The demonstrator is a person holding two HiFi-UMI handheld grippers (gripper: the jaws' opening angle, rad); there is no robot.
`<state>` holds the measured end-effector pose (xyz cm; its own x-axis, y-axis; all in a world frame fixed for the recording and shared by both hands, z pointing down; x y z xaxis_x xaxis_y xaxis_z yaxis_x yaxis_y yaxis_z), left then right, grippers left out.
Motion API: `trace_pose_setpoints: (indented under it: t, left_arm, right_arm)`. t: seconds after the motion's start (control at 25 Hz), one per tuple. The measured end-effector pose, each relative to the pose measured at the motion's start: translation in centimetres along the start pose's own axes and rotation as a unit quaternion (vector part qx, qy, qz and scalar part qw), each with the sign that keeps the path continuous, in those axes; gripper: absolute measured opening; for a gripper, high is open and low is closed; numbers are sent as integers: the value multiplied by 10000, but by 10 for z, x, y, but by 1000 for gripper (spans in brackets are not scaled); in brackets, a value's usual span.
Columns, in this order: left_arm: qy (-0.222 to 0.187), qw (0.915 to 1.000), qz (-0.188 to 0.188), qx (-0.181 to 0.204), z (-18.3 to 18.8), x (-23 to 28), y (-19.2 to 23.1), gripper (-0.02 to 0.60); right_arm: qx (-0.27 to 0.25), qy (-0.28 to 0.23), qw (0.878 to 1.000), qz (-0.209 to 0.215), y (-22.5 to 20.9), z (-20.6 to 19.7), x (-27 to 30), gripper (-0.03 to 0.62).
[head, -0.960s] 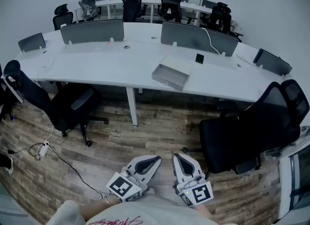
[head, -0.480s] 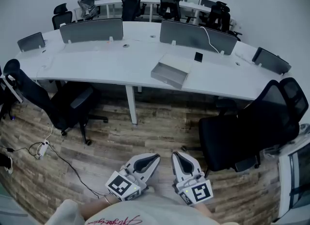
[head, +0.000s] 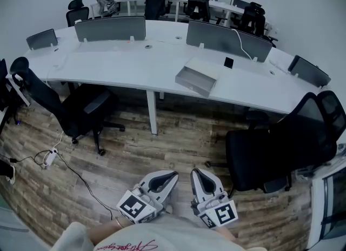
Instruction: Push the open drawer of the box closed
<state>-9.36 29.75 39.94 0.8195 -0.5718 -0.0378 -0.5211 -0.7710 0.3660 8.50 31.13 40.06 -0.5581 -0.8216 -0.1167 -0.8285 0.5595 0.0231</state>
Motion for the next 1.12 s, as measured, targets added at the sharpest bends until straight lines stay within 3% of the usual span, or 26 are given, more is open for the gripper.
trace_pose_setpoints:
  t: [0.52,0.8,1.12]
  left_arm:
    - [-166,9998,-65,34,9,23,9,18]
    - [-186,9997,-12,-167,11,32,23,18]
    - [-185,9996,-200,-75,20,53,42,18]
  right_arm:
    - [-129,1,9997,-187,-22,2,4,23]
    - [-75,113,9997,-222,-28,-5,10,23]
    - [-148,78,9993,-341,-46,-5,29,23]
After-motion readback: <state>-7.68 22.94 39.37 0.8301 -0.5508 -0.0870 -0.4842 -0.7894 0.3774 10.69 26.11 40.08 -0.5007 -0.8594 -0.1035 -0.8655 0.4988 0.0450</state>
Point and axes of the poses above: the fingertips, and each gripper's own axes: x forward along the fingers, y to its left, z out of its top, the point moved 9 cm from there along -x, backward along the fingers, and after that the axes turned 9 degrees about -x, right-handed, at the moved point
